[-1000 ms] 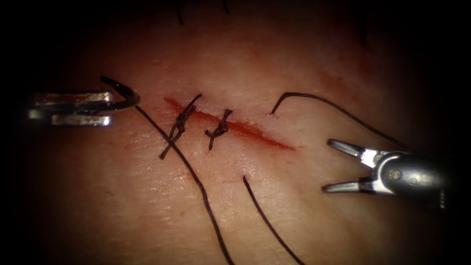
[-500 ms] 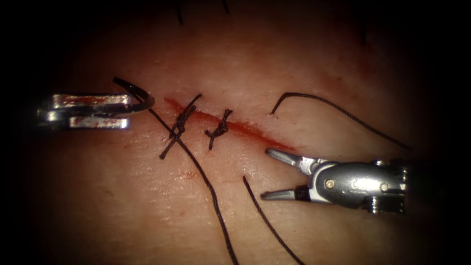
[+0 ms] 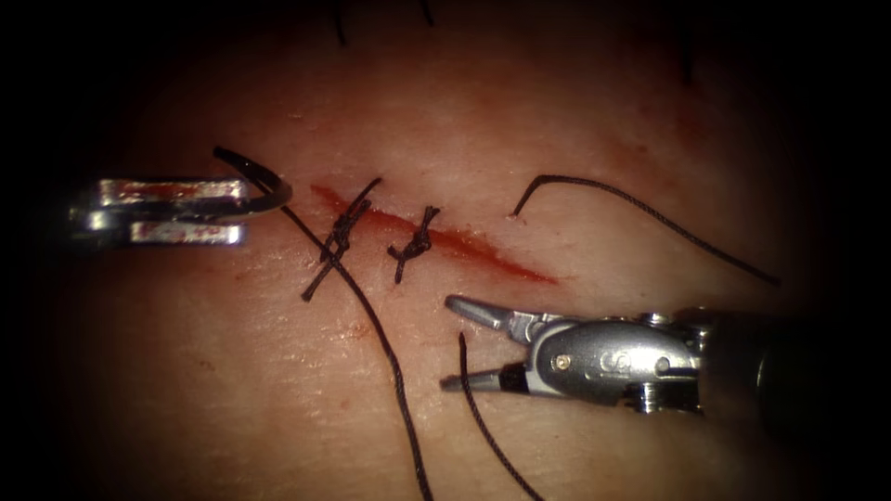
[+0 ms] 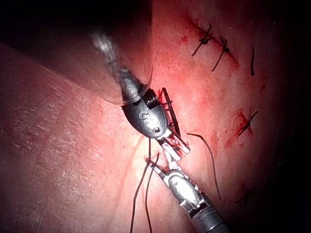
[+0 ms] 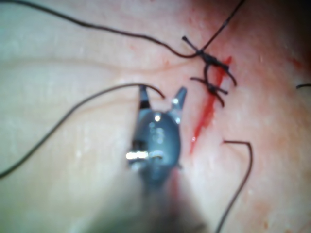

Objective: Wound Closure
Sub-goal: Pull the thread through the tissue using the right gripper, leaving only a short end of the thread

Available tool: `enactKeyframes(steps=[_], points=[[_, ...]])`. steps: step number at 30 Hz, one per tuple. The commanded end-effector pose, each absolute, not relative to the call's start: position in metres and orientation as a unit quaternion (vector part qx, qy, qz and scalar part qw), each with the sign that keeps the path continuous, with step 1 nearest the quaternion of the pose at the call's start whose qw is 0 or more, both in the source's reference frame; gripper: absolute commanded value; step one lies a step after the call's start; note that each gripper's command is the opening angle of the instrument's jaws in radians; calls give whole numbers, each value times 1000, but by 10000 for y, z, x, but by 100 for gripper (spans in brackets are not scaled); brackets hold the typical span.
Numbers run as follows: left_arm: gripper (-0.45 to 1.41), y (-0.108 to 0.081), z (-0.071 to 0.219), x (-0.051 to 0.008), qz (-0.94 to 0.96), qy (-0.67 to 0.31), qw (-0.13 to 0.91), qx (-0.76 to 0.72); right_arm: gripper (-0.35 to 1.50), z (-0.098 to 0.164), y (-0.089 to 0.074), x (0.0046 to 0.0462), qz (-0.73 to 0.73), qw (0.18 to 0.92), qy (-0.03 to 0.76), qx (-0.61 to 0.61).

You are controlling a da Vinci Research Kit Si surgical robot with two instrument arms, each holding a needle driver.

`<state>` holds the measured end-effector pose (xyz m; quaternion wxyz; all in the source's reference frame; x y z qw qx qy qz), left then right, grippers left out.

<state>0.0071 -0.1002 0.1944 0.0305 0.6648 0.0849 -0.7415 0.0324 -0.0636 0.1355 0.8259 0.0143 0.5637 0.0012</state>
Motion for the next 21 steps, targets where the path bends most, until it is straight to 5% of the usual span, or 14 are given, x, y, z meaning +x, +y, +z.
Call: enactKeyframes(steps=[1,2,3,21], points=[[-45,-1008,1950,65,-741,86,30,665,56,1360,-639,331,-1,826,563,17],[-45,-1008,1950,65,-741,86,30,665,-3,1360,-641,333,-9,826,562,27],[-45,-1008,1950,65,-741,88,28,665,-35,1360,-642,333,-12,829,559,31],[-45,-1008,1951,62,-741,87,28,665,-35,1317,-701,309,-22,822,567,59]])
